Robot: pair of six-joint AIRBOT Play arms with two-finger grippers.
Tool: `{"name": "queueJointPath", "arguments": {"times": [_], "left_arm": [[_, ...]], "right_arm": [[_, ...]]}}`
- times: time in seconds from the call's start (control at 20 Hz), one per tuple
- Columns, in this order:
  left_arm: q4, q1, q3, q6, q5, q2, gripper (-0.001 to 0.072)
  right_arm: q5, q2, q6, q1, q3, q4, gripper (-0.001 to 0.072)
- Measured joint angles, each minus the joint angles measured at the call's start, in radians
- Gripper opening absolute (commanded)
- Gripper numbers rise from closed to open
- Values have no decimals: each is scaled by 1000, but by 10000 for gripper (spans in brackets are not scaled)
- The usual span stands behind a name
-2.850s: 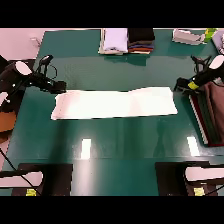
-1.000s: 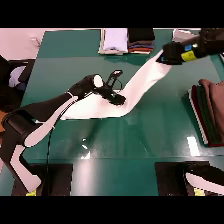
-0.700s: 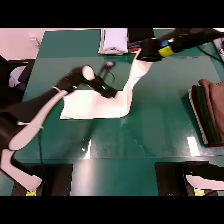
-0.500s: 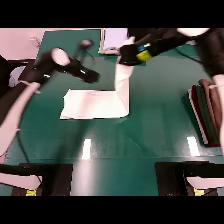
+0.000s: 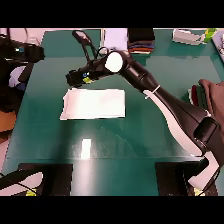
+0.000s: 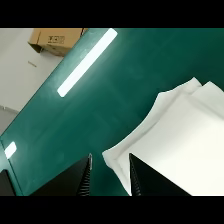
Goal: Fold the shirts.
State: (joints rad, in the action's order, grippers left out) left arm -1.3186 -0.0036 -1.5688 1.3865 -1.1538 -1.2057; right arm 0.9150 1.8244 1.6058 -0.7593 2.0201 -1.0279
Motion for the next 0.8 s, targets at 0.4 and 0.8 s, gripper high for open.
{"name": "queueJointPath", "arguments": {"times": [0.4, 0.8], "left_arm": [[-6, -67, 7, 0, -43, 33, 21], [5, -148, 23, -5, -12, 26, 21]], "right_arm": [[100, -248, 75, 186, -363, -191, 290], [161, -338, 233, 360, -664, -229, 490]]}}
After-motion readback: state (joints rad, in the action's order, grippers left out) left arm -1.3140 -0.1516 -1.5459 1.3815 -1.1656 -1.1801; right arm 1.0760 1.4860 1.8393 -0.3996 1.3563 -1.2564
